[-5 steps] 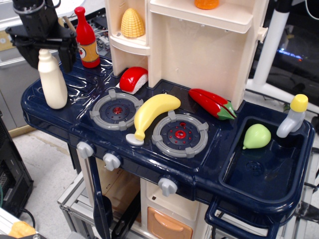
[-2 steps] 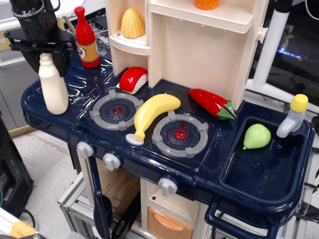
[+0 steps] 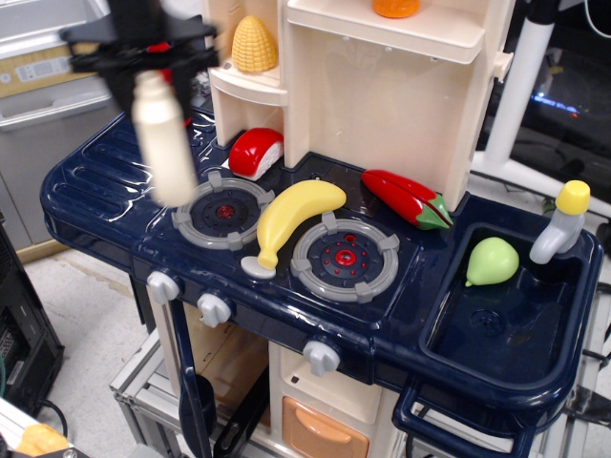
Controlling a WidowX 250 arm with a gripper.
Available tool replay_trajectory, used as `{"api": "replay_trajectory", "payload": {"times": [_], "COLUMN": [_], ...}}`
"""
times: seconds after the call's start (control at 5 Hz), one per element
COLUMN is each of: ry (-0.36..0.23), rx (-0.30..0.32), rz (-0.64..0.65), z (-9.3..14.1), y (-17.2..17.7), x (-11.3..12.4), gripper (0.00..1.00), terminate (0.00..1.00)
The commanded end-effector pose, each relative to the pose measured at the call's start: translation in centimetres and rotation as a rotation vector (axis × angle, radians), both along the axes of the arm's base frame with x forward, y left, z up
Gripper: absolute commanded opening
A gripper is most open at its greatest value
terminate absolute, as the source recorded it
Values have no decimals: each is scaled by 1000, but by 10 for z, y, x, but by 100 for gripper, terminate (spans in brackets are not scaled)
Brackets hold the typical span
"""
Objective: Put detergent in sink
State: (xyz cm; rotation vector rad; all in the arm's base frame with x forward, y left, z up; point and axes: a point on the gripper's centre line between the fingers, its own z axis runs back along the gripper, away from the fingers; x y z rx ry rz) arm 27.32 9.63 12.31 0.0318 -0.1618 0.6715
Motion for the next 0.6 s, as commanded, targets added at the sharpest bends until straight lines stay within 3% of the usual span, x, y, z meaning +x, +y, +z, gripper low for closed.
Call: {"api": "replay_trajectory", "payload": {"times": [0.0,0.2,0.4], "ry": [-16,-46,-91], "rx": [-55,-128,-190], "rz": [226,233,299], "z": [27,34,38], "y": [-81,-129,-177], "x": [4,9,19], "gripper": [0,0,0], "terminate": [0,0,100]}}
